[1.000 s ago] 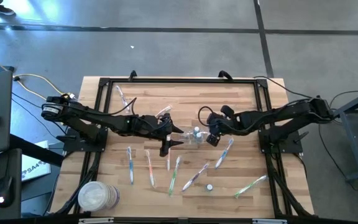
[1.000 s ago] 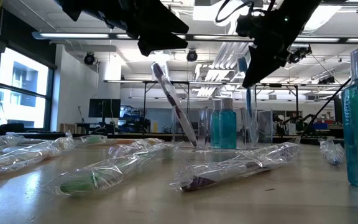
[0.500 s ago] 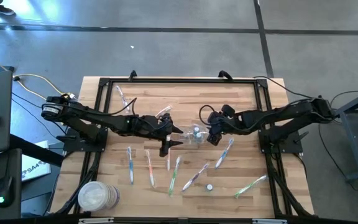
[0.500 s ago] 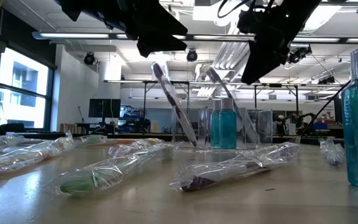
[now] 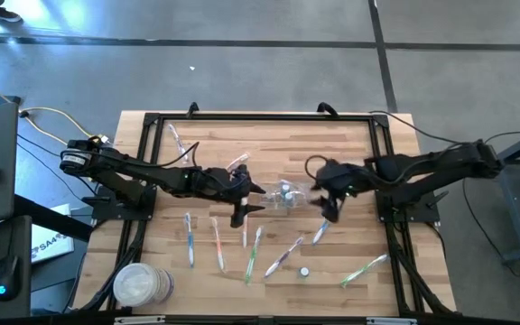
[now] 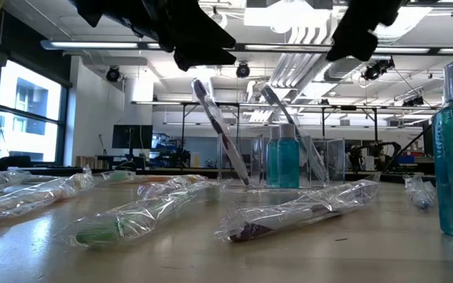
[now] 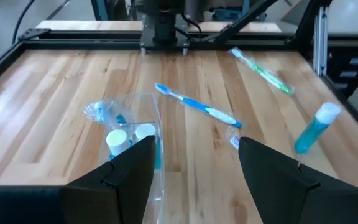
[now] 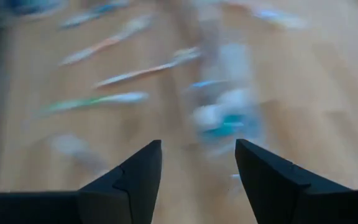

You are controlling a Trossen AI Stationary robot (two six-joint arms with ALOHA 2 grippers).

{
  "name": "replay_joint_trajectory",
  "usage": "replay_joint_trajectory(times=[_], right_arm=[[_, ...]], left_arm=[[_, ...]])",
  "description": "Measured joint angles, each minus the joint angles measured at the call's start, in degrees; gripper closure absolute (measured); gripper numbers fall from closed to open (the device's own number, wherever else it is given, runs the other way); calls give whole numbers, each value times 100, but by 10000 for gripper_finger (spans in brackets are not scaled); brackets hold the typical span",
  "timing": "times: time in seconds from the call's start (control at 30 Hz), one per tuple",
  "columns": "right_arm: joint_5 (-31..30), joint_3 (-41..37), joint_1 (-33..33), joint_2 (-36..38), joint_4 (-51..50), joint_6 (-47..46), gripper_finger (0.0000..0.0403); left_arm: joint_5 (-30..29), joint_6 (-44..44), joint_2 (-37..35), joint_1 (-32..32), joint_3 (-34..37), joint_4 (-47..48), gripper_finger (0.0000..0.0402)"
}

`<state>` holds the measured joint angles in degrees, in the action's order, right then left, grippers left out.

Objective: Pick & Place toothbrushing station
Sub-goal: Put the blue mouthwash into the wire organizer

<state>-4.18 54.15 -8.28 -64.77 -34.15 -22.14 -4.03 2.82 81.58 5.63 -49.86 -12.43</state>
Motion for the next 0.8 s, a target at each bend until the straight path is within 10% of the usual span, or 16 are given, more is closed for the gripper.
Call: replay_joint_trajectory(times=[0.27,0.8], right_arm=[[1482,0,-1114,-37,-24,-1000,215],[-106,0,-3266,-1267,759,-5337,223]], left_arm=[[48,-546,0,1,-1,455,171],[411,-558,0,2,-1,1043,171]])
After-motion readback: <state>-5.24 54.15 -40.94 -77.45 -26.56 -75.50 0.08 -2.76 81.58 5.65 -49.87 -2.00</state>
